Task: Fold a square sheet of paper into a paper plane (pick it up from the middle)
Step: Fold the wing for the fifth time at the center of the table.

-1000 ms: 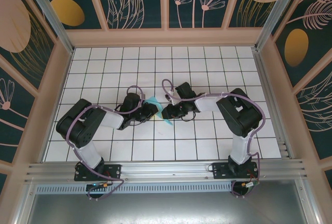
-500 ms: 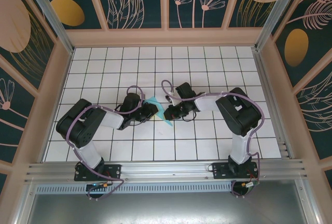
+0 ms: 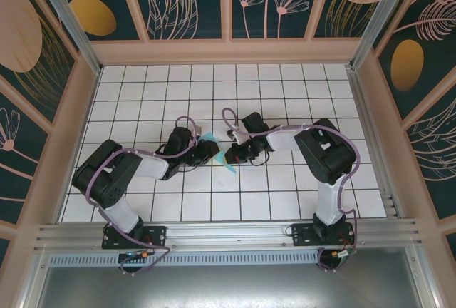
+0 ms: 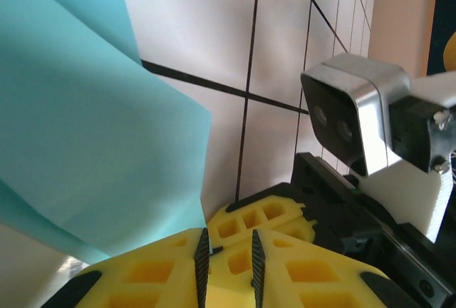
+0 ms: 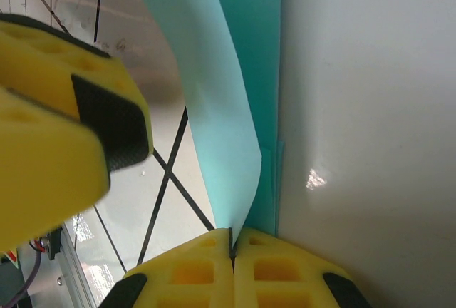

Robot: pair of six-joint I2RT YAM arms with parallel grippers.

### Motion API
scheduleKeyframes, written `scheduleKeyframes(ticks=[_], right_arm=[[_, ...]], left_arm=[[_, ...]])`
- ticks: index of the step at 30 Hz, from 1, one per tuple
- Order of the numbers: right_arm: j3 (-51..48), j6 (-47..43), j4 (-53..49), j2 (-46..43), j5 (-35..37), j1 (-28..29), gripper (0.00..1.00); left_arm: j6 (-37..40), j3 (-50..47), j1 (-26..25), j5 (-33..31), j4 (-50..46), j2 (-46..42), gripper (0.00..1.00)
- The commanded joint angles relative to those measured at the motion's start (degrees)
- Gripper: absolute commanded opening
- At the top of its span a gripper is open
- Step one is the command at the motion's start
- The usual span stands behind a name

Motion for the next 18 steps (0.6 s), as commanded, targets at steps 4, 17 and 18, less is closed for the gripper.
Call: scheduleKeyframes(ticks=[4,17,18], right_arm=[[0.08,-0.07,-3.16,3.56,2.73,0.48,0.05],[0.91,0.33,-4.95,-0.2,1.02,0.42,0.22],[0.9,0.35,-5.23,-0.8,1.02,0.32,0.23]], left_arm=[[-0.53,0.39,-0.68,-1.21,-0.43,3.42,0.24],[-2.13,-0.15,-0.65,-6.04,-6.41,3.92,0.21],[-2.19,-0.2,-0.63,-6.22,-6.45,3.97,0.21]])
